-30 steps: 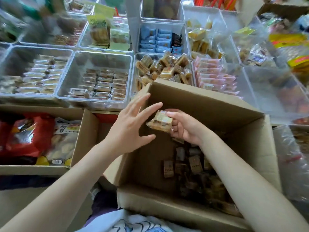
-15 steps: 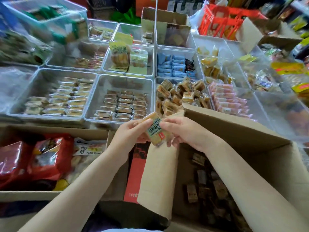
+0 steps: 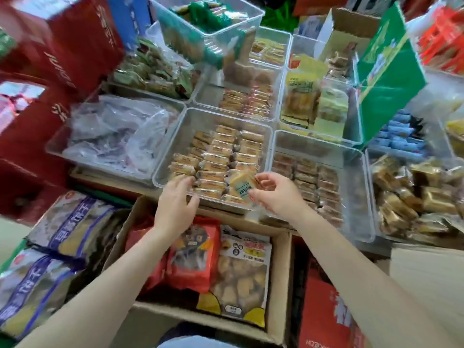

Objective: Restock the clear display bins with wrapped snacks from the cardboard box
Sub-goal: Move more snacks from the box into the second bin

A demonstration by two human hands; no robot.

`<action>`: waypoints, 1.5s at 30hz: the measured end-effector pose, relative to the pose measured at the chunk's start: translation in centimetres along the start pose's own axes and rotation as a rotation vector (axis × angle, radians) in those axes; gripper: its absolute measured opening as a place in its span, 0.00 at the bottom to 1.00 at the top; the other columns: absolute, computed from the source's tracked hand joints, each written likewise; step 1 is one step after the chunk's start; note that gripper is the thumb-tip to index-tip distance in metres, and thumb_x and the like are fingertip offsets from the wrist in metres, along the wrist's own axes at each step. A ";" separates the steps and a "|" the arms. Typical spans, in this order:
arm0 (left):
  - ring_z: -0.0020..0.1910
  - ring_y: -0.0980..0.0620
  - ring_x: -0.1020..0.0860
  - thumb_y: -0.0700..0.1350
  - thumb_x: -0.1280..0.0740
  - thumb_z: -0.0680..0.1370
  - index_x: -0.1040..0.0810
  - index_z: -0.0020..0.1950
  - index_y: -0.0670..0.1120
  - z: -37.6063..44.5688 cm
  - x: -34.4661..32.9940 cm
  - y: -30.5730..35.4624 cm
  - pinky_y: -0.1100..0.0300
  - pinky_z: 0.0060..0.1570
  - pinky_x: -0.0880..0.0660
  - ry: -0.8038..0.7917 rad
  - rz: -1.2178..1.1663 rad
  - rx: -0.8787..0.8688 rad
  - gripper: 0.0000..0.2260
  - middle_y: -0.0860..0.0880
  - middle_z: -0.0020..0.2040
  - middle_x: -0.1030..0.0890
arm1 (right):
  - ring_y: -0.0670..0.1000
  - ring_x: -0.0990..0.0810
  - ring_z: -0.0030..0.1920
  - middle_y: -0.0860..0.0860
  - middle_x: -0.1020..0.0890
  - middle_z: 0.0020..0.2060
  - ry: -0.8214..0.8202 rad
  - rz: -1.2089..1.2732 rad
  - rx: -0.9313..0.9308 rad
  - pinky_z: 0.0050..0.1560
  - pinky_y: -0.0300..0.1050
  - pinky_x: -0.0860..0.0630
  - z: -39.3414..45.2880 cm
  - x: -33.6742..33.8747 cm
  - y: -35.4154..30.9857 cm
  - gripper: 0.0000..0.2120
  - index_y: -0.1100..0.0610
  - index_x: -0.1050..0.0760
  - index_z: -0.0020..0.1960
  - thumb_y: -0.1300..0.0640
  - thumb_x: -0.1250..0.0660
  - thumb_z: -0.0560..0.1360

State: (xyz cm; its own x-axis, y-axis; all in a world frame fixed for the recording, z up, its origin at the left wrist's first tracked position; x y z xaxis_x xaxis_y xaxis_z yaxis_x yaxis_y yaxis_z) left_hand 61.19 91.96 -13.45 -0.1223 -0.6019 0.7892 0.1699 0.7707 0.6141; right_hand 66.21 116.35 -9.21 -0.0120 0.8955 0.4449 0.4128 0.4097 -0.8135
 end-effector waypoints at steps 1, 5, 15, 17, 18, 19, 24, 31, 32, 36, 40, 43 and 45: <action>0.75 0.40 0.34 0.46 0.33 0.81 0.28 0.73 0.39 1.1 0.4 -1.4 0.47 0.74 0.39 0.001 0.057 -0.018 0.22 0.40 0.74 0.29 | 0.45 0.22 0.47 0.48 0.21 0.51 0.015 -0.023 0.015 0.44 0.36 0.21 1.3 -1.2 -1.1 0.16 0.52 0.23 0.61 0.56 0.25 0.75; 0.82 0.45 0.53 0.59 0.48 0.83 0.44 0.82 0.43 4.6 -0.5 -6.1 0.47 0.79 0.55 -0.124 0.268 -0.027 0.31 0.44 0.83 0.48 | 0.46 0.23 0.50 0.46 0.22 0.51 0.069 -0.085 0.040 0.46 0.37 0.25 6.4 -4.8 -4.2 0.16 0.51 0.23 0.62 0.55 0.27 0.76; 0.82 0.45 0.52 0.63 0.51 0.82 0.44 0.82 0.42 5.7 -2.1 -8.6 0.48 0.78 0.58 -0.092 0.407 -0.117 0.35 0.43 0.82 0.47 | 0.55 0.21 0.56 0.51 0.22 0.57 0.130 -0.634 0.195 0.54 0.51 0.23 17.6 -13.3 -9.0 0.15 0.52 0.24 0.64 0.51 0.31 0.78; 0.82 0.44 0.50 0.63 0.50 0.82 0.44 0.82 0.42 5.8 -2.2 -8.6 0.47 0.78 0.56 -0.082 0.420 -0.121 0.34 0.42 0.82 0.46 | 0.57 0.22 0.57 0.53 0.24 0.59 0.051 -0.867 0.219 0.48 0.50 0.25 18.5 -15.5 -8.6 0.15 0.53 0.25 0.66 0.51 0.34 0.80; 0.82 0.43 0.50 0.62 0.49 0.82 0.44 0.82 0.42 5.8 -2.2 -8.6 0.46 0.78 0.54 -0.071 0.424 -0.127 0.34 0.42 0.82 0.46 | 0.58 0.22 0.56 0.53 0.25 0.58 0.035 -0.943 0.244 0.44 0.49 0.28 18.8 -16.4 -8.7 0.14 0.54 0.25 0.65 0.53 0.36 0.81; 0.81 0.43 0.49 0.62 0.49 0.82 0.43 0.81 0.42 5.7 -2.2 -8.5 0.45 0.78 0.52 -0.062 0.426 -0.135 0.34 0.41 0.82 0.45 | 0.59 0.22 0.56 0.54 0.25 0.58 0.029 -0.996 0.269 0.43 0.49 0.31 19.0 -17.1 -8.8 0.13 0.55 0.25 0.64 0.54 0.37 0.82; 0.82 0.43 0.50 0.62 0.50 0.82 0.47 0.82 0.43 5.8 -2.2 -8.6 0.45 0.78 0.52 -0.055 0.436 -0.152 0.34 0.41 0.82 0.47 | 0.57 0.29 0.63 0.54 0.24 0.64 -0.042 -1.181 0.334 0.59 0.52 0.30 19.7 -18.4 -7.3 0.24 0.56 0.34 0.75 0.63 0.40 0.79; 0.81 0.46 0.60 0.64 0.58 0.80 0.55 0.83 0.46 5.8 -1.7 -8.3 0.50 0.77 0.66 -0.155 0.420 -0.097 0.35 0.44 0.83 0.56 | 0.58 0.36 0.73 0.54 0.32 0.73 -0.118 -1.150 0.436 0.69 0.59 0.35 14.0 -17.4 -7.6 0.23 0.55 0.35 0.76 0.53 0.42 0.82; 0.81 0.47 0.62 0.65 0.60 0.80 0.58 0.82 0.47 5.7 -1.5 -8.1 0.50 0.76 0.68 -0.180 0.426 -0.088 0.35 0.44 0.83 0.57 | 0.57 0.32 0.69 0.55 0.27 0.69 -0.120 -1.025 0.458 0.67 0.58 0.32 12.2 -16.5 -7.7 0.19 0.55 0.29 0.72 0.54 0.42 0.82; 0.82 0.45 0.48 0.63 0.56 0.81 0.42 0.81 0.45 2.6 -1.6 -1.9 0.43 0.78 0.59 -0.208 0.357 -0.178 0.34 0.43 0.81 0.42 | 0.49 0.21 0.51 0.50 0.17 0.52 -0.185 -0.658 0.353 0.55 0.50 0.24 3.5 -10.1 -4.8 0.13 0.56 0.19 0.60 0.55 0.41 0.83; 0.63 0.42 0.22 0.58 0.49 0.78 0.26 0.72 0.43 -2.6 -4.4 9.8 0.45 0.65 0.29 -0.295 0.260 -0.400 0.29 0.43 0.64 0.19 | 0.47 0.19 0.44 0.48 0.15 0.45 0.048 -0.519 0.341 0.47 0.46 0.22 -4.8 0.9 -2.7 0.10 0.55 0.18 0.55 0.57 0.38 0.82; 0.55 0.39 0.19 0.55 0.45 0.77 0.25 0.70 0.42 -7.1 -8.5 19.3 0.48 0.51 0.21 -0.410 0.120 -0.543 0.27 0.42 0.59 0.18 | 0.43 0.20 0.37 0.47 0.16 0.38 0.334 -0.438 0.306 0.39 0.39 0.25 -12.3 11.1 -0.5 0.08 0.55 0.17 0.52 0.59 0.35 0.80; 0.59 0.41 0.21 0.57 0.45 0.79 0.26 0.71 0.44 -11.2 -11.3 26.3 0.49 0.54 0.21 -0.474 0.039 -0.660 0.26 0.43 0.63 0.20 | 0.43 0.23 0.34 0.47 0.18 0.35 0.494 -0.380 0.257 0.36 0.34 0.30 -17.5 17.9 2.6 0.08 0.55 0.17 0.51 0.59 0.35 0.80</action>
State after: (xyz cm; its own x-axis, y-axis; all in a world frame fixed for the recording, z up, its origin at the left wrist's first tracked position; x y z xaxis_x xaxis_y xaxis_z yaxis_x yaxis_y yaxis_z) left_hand 77.97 116.67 -6.31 -0.4806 -0.3101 0.8203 0.7058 0.4183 0.5717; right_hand 83.00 130.42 3.25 0.3297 0.5212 0.7872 0.2313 0.7638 -0.6026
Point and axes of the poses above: each hand's wrist, its own z-axis towards the middle knuckle, its own x-axis out of the back of the hand, y = z × x, the point moved 9 cm from there along z, towards the middle knuckle
